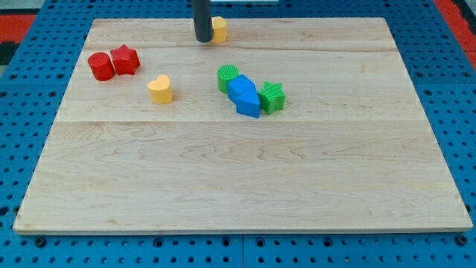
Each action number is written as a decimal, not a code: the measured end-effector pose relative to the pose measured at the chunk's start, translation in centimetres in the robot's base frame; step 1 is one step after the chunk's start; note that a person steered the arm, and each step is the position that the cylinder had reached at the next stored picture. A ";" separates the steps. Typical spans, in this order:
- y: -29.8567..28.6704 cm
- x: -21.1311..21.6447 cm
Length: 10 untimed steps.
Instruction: Slide the heart into the hexagon
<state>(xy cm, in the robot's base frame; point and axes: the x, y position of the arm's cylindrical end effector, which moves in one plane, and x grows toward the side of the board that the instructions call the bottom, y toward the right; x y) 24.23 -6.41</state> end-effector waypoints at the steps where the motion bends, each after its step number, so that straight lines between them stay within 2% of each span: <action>1: -0.5 6.0; 3: -4.1 22.1; 4: -7.8 17.2; 8: -4.8 3.2; 9: -6.2 0.3; 10: -5.1 0.0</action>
<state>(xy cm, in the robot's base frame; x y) 24.23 -11.54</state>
